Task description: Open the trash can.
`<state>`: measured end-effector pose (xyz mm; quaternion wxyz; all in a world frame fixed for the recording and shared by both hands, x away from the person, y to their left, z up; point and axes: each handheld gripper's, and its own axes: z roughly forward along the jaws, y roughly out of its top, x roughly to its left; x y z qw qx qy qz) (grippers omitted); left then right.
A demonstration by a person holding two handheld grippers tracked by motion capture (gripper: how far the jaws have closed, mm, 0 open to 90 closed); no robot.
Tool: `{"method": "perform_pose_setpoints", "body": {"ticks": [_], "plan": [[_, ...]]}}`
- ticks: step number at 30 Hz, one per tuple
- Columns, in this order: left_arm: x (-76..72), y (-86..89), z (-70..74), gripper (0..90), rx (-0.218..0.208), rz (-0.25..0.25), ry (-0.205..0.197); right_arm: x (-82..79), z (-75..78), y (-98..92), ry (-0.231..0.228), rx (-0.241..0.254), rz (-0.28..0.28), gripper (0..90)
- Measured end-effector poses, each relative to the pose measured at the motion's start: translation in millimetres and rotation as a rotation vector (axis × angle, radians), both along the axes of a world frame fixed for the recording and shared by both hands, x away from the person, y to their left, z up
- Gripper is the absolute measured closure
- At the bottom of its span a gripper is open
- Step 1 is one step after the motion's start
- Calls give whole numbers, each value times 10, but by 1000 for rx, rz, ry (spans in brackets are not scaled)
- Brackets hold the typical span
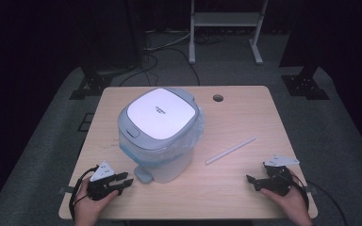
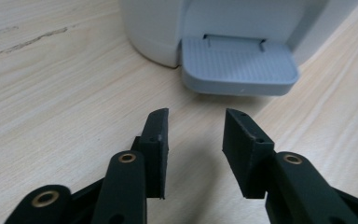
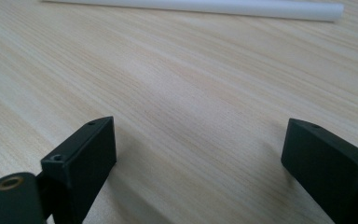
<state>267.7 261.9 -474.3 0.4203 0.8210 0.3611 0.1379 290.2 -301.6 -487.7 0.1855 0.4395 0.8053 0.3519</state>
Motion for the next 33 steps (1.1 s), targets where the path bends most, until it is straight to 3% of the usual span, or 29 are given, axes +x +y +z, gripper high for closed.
{"method": "perform_pose_setpoints", "body": {"ticks": [16,21,26,30,33], "plan": [[-79,-8,204,761,-82,-10,-13,-2,0,0,0,0,3,87],[-73,-51,236,796,-81,-8,-30,-2,0,0,0,0,2,86],[-63,-81,254,812,-91,-1,-18,-2,0,0,0,0,3,87],[-52,-115,262,795,-75,14,-23,-2,0,0,0,0,2,87],[-47,-150,294,852,-84,7,-31,-2,0,0,0,0,3,87]]}}
